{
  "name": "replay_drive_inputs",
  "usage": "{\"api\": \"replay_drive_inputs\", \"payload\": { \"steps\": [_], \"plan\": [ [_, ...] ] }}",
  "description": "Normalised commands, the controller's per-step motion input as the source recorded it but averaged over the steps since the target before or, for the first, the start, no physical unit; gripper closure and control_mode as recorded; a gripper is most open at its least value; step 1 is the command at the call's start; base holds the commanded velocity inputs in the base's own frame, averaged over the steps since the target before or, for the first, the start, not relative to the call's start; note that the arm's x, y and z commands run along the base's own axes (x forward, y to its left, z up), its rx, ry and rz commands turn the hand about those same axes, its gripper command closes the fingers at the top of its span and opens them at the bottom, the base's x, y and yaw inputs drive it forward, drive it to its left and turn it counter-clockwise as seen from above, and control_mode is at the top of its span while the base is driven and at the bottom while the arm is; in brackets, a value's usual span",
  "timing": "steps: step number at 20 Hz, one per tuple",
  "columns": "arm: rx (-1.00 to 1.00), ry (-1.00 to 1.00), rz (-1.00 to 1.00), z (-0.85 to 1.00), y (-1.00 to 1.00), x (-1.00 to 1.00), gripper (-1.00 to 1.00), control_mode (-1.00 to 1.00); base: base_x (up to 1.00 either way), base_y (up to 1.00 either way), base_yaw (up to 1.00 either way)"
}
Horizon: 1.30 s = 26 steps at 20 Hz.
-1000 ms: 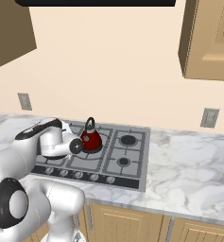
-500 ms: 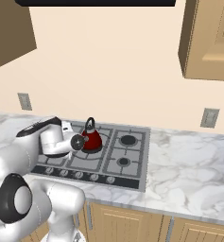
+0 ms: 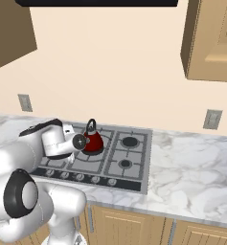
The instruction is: Pick the kettle from the cabinet and place it on a stove burner. Then pick the pot from the counter and place it on another stove burner. Finally, turn both burners on.
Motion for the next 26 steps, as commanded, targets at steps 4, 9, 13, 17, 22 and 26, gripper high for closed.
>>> {"api": "replay_drive_inputs", "payload": {
  "steps": [4, 9, 13, 17, 22, 26],
  "plan": [
    [-0.05, 0.03, 0.00, -0.14, -0.04, -0.09, 1.00, -1.00, 0.00, 0.00, 0.00],
    [-0.02, 0.00, 0.00, -0.04, 0.00, -0.18, 1.00, -1.00, 0.00, 0.00, 0.00],
    [-0.02, 0.00, 0.00, -0.07, 0.00, -0.18, 1.00, -1.00, 0.00, 0.00, 0.00],
    [-0.01, 0.00, 0.00, -0.03, 0.00, -0.03, 1.00, -1.00, 0.00, 0.00, 0.00],
    [-0.01, 0.01, 0.00, -0.02, 0.00, 0.00, -1.00, -1.00, 0.00, 0.00, 0.00],
    [0.00, 0.04, 0.00, -0.12, -0.01, -0.01, -1.00, -1.00, 0.00, 0.00, 0.00]
  ]
}}
